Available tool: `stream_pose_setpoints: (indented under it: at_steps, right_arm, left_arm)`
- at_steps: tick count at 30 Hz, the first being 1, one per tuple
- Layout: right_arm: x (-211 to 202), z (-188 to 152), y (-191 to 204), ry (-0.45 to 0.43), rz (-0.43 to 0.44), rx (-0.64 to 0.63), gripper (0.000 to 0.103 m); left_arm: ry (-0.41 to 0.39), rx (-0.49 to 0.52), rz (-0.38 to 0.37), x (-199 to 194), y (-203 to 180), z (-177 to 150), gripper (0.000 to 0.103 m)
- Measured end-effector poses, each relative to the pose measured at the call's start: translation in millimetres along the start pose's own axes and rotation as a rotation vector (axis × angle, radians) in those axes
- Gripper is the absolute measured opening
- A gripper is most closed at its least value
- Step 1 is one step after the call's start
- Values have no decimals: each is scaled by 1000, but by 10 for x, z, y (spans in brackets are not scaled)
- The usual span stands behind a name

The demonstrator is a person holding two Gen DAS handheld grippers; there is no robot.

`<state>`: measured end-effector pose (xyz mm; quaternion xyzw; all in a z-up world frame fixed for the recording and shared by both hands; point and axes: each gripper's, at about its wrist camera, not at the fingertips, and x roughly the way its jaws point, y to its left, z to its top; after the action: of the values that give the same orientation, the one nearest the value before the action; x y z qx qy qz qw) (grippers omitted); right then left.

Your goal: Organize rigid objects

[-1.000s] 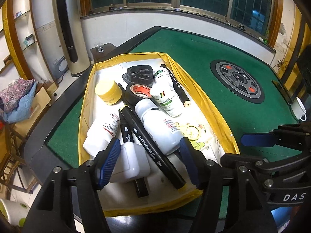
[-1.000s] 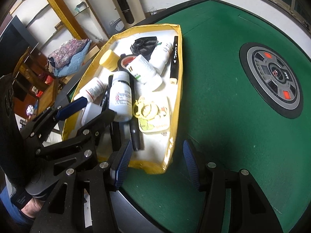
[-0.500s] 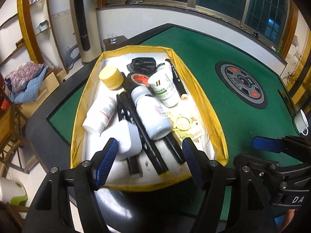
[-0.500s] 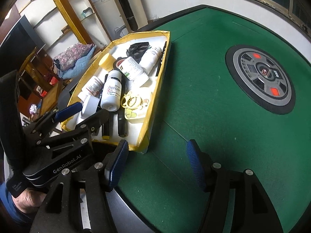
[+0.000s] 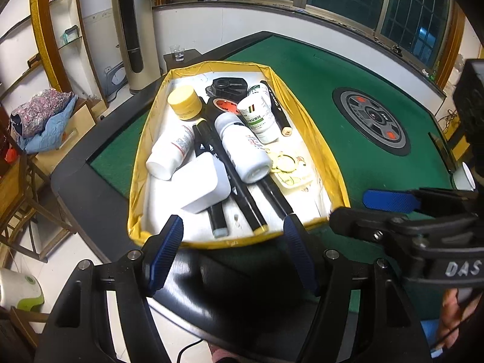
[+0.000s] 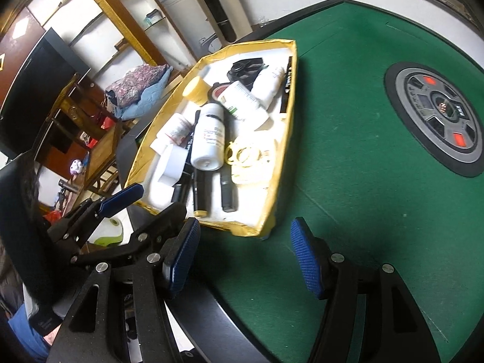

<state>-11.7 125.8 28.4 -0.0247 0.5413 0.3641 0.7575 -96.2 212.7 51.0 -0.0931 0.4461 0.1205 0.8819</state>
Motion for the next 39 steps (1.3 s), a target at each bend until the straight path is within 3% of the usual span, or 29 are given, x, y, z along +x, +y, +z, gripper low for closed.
stream_pose_setpoints:
  at_steps: [8,12,18,27,39]
  right_arm:
    - [-14,-75,55,11,-11,-23,58]
    - [-44,-122,82,-2,-31,-42,67]
    - [-108,-231,77,-14,-65,-68,72]
    - [-405,-342,76,-98,-115,-100,74]
    - [-606,-373,-144,-148,-110,-54,75]
  left_arm:
    - [-15,2,-11,-180,26,-169,68]
    - [-11,-14,-22,-245,40,-249,68]
    - [16,-39,-59,-353,35,-358,68]
    - [-50,-1,-19,-657,-118,-407,68]
    - [5,109,60,-841,-341,-195,68]
